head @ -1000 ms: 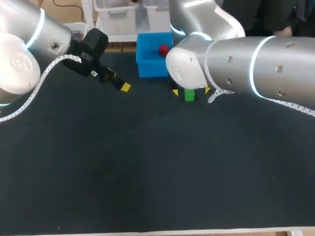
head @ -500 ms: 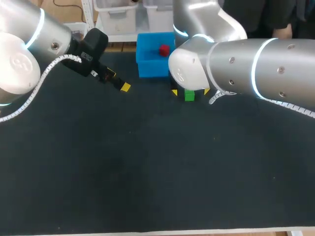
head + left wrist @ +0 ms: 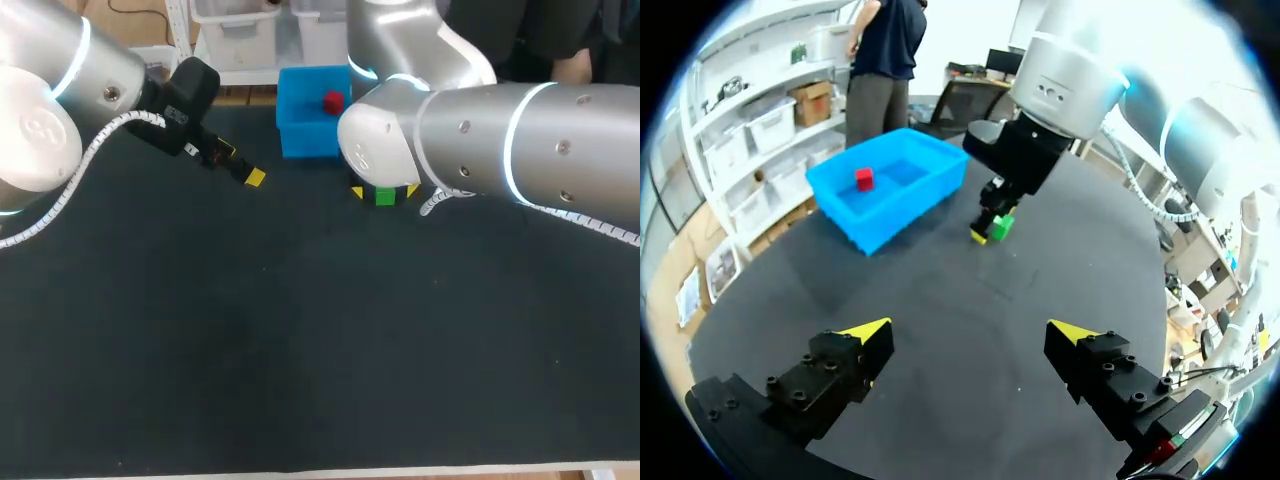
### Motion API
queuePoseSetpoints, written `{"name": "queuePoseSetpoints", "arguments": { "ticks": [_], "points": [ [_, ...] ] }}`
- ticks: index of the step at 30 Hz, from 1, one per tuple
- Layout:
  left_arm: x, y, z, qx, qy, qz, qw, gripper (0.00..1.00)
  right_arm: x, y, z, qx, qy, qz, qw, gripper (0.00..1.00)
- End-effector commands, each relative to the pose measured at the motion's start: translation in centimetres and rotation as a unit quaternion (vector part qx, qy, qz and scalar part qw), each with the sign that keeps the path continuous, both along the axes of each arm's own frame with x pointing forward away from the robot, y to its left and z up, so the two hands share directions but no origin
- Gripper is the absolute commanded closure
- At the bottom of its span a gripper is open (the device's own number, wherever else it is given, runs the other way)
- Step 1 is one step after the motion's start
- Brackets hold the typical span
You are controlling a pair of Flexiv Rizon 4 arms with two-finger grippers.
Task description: Use the left arm to pick the red cube and place it into the blue plastic box first, then use the right arm to grasp the green cube and put it into the same blue plastic box after the first action is fully finished.
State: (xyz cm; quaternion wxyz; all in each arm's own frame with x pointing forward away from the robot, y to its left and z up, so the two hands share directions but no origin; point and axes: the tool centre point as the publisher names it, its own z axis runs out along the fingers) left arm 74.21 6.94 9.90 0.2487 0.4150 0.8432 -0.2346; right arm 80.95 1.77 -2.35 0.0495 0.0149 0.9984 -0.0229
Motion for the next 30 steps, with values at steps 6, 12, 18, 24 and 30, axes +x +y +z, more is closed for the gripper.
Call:
{"name": "queuePoseSetpoints", "arguments": {
  "ticks": [6, 12, 18, 24, 30],
  "points": [
    [0.0, 0.1, -0.1, -0.003, -0.002, -0.002, 1.000, 0.00, 0.1, 0.1, -0.2, -0.003, 0.002, 0.000, 1.000, 1.00],
    [0.0, 0.1, -0.1, -0.003, -0.002, -0.002, 1.000, 0.00, -0.4, -0.1, 0.7, -0.013, 0.003, 0.001, 1.000, 1.00],
    [0.0, 0.1, -0.1, -0.003, -0.002, -0.002, 1.000, 0.00, -0.7, -0.8, 2.4, -0.019, 0.002, 0.002, 1.000, 1.00],
    [0.0, 0.1, -0.1, -0.003, -0.002, -0.002, 1.000, 0.00, -0.5, -1.0, 4.7, -0.029, 0.014, 0.001, 0.999, 1.00],
    [0.0, 0.1, -0.1, -0.003, -0.002, -0.002, 1.000, 0.00, -0.2, -1.2, 7.8, -0.028, -0.004, 0.008, 1.000, 1.00]
  ]
}}
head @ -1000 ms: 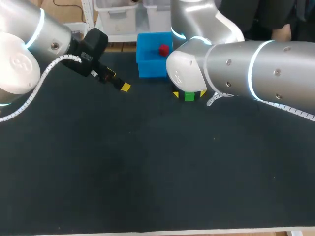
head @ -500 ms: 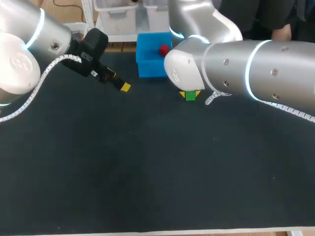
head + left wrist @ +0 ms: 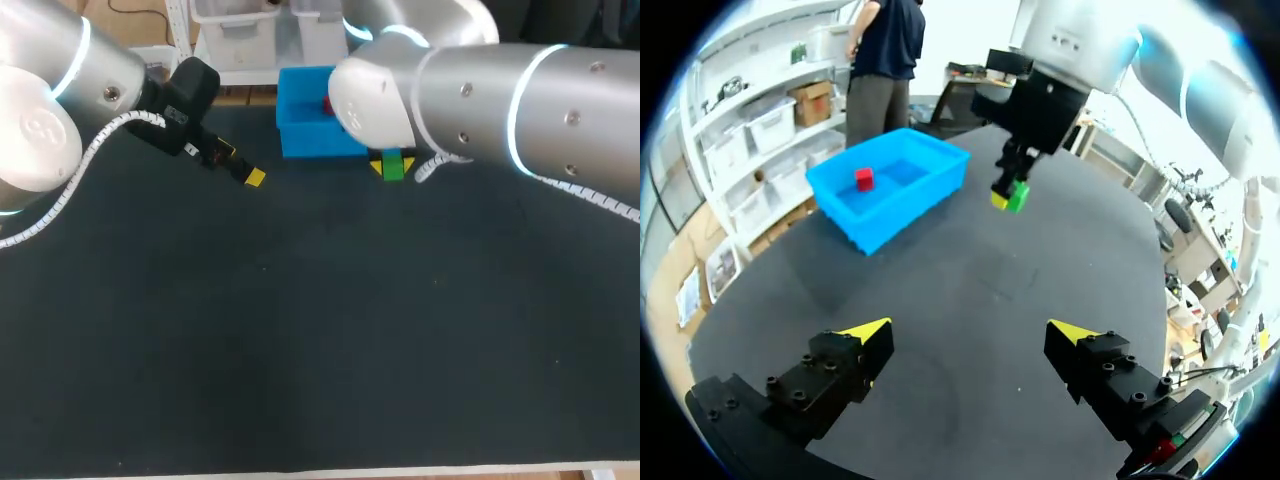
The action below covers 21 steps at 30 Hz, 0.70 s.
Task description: Use the left arm to pick the red cube and place it into the blue plastic box first, then use the right arm to grasp the green cube and put it into the same blue plastic box after the first action is fully finished.
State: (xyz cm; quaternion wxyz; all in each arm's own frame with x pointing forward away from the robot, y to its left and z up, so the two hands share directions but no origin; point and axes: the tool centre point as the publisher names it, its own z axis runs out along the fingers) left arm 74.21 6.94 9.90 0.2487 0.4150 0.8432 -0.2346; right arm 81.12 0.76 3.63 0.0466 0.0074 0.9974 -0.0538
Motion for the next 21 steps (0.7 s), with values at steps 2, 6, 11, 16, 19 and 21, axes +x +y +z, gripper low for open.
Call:
{"name": "queuePoseSetpoints", "arguments": {
  "ticks": [2, 6, 11, 16, 19, 21],
  "points": [
    [0.0, 0.1, -0.1, -0.003, -0.002, -0.002, 1.000, 0.00, -0.1, -0.2, 2.9, 0.003, -0.012, 0.006, 1.000, 1.00],
    [0.0, 0.1, -0.1, -0.003, -0.002, -0.002, 1.000, 0.00, 0.3, -0.1, 4.9, 0.003, -0.030, 0.017, 0.999, 1.00],
    [0.0, 0.1, -0.1, -0.003, -0.002, -0.002, 1.000, 0.00, 1.1, -0.4, 6.9, 0.006, -0.044, 0.024, 0.999, 1.00],
    [0.0, 0.1, -0.1, -0.003, -0.002, -0.002, 1.000, 0.00, 2.1, -0.8, 8.2, 0.025, -0.033, 0.032, 0.999, 1.00],
    [0.0, 0.1, -0.1, -0.003, -0.002, -0.002, 1.000, 0.00, 3.0, -1.0, 8.7, 0.035, -0.040, 0.042, 0.998, 1.00],
    [0.0, 0.1, -0.1, -0.003, -0.002, -0.002, 1.000, 0.00, 3.7, -1.2, 9.2, 0.041, -0.048, 0.049, 0.997, 1.00]
  ]
}}
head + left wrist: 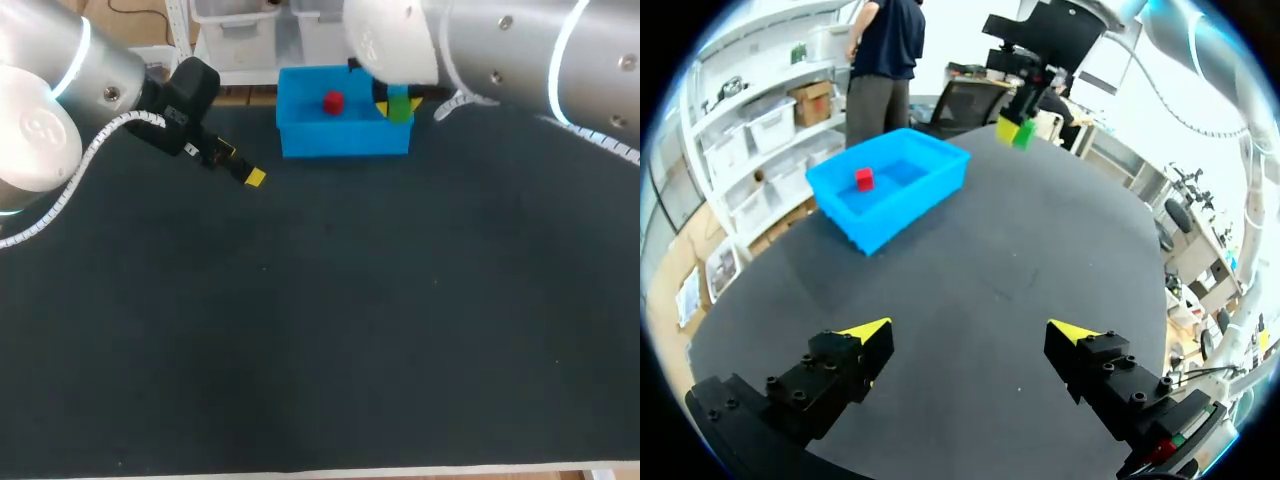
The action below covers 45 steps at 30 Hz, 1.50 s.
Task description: Use the left arm to pick the red cube and place it into the blue plastic box first, then use the right arm to grasp the green cube and put it into the same blue plastic box after the first action is fully finished.
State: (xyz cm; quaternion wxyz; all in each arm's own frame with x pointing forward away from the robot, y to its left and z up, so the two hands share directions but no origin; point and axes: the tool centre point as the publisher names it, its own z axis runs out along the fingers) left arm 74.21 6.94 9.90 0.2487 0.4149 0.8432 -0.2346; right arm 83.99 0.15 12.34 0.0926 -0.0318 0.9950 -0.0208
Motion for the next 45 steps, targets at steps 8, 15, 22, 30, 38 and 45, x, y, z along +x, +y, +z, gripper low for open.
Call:
{"name": "queuePoseSetpoints", "arguments": {
  "ticks": [8, 15, 22, 30, 38, 45],
  "points": [
    [0.0, 0.1, -0.1, -0.003, -0.002, -0.002, 1.000, 0.00, 3.4, -1.1, 1.7, 0.029, -0.027, 0.029, 0.999, 1.00],
    [0.0, 0.1, -0.1, -0.003, -0.002, -0.002, 1.000, 0.00, 5.6, -1.0, 2.4, 0.052, -0.036, 0.056, 0.996, 1.00],
    [0.0, 0.1, -0.1, -0.003, -0.002, -0.002, 1.000, 0.00, 7.6, -0.4, 2.6, 0.075, -0.040, 0.086, 0.993, 1.00],
    [0.0, 0.1, -0.1, -0.003, -0.002, -0.002, 1.000, 0.00, 10.4, 0.4, 2.7, 0.083, -0.039, 0.111, 0.990, 1.00],
    [0.0, 0.1, -0.1, -0.003, -0.002, -0.002, 1.000, 0.00, 12.9, 1.4, 2.5, 0.086, -0.038, 0.133, 0.987, 1.00],
    [0.0, 0.1, -0.1, -0.003, -0.002, -0.002, 1.000, 0.00, 14.7, 2.6, 1.6, 0.100, -0.031, 0.155, 0.982, 1.00]
  ]
}}
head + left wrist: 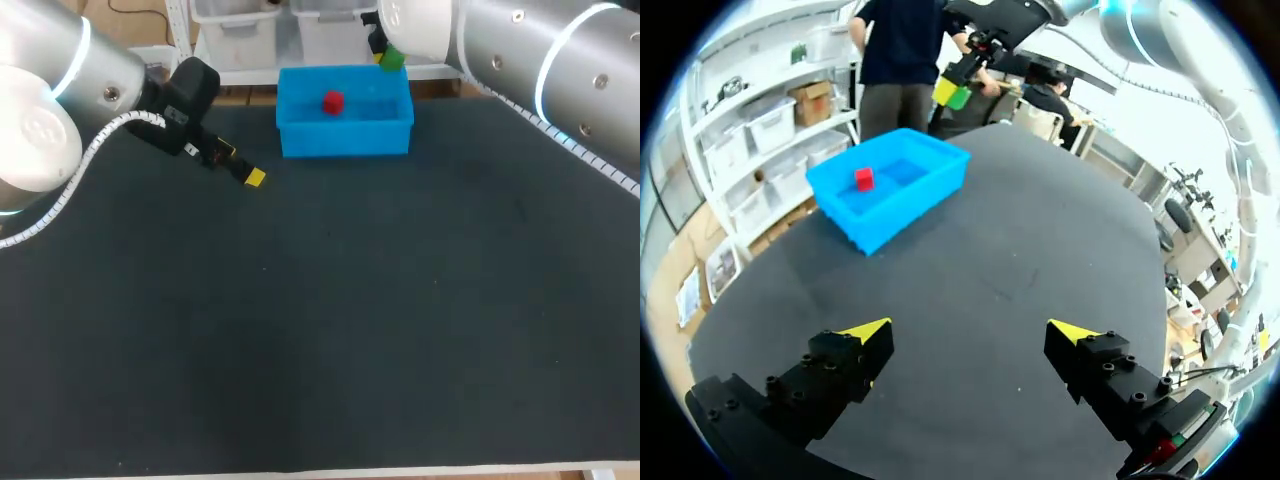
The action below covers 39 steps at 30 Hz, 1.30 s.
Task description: Use the left arm to pick the red cube and place it into the blue plastic box first, then use the right arm to grasp the green cube and put it into the same blue plastic box after the first action is fully finished.
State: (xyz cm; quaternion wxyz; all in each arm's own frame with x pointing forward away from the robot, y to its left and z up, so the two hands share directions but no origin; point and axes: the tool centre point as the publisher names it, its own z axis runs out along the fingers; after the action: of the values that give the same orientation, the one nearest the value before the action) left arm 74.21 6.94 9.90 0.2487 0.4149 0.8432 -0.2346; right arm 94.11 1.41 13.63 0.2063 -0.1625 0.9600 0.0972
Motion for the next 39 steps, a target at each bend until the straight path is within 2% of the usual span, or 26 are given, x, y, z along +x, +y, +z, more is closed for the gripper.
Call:
{"name": "queuePoseSetpoints", "arguments": {
  "ticks": [1, 10, 21, 22, 23, 24, 39],
  "points": [
    [0.0, 0.1, -0.1, -0.003, -0.002, -0.002, 1.000, 0.00, 4.8, 1.4, 0.2, -0.017, 0.074, 0.023, 0.997, 1.00],
    [0.0, 0.1, -0.1, -0.003, -0.002, -0.002, 1.000, 0.00, 6.8, 1.9, -1.3, 0.012, 0.077, 0.052, 0.996, 1.00],
    [0.0, 0.1, -0.1, -0.003, -0.002, -0.002, 1.000, 0.00, 8.9, 2.5, -2.4, 0.026, 0.076, 0.067, 0.994, 1.00],
    [0.0, 0.1, -0.1, -0.003, -0.002, -0.002, 1.000, 0.00, 8.9, 2.6, -2.5, 0.026, 0.077, 0.067, 0.994, 0.75],
    [0.0, 0.1, -0.1, -0.003, -0.002, -0.002, 1.000, 0.00, 9.0, 2.6, -2.5, 0.026, 0.077, 0.067, 0.994, 0.75],
    [0.0, 0.1, -0.1, -0.003, -0.002, -0.002, 1.000, 0.00, 9.2, 2.6, -2.5, 0.029, 0.078, 0.068, 0.994, 0.00],
    [0.0, 0.1, -0.1, -0.003, -0.002, -0.002, 1.000, 0.00, 9.4, 2.5, -1.8, 0.027, 0.074, 0.069, 0.994, 0.00]
  ]
}}
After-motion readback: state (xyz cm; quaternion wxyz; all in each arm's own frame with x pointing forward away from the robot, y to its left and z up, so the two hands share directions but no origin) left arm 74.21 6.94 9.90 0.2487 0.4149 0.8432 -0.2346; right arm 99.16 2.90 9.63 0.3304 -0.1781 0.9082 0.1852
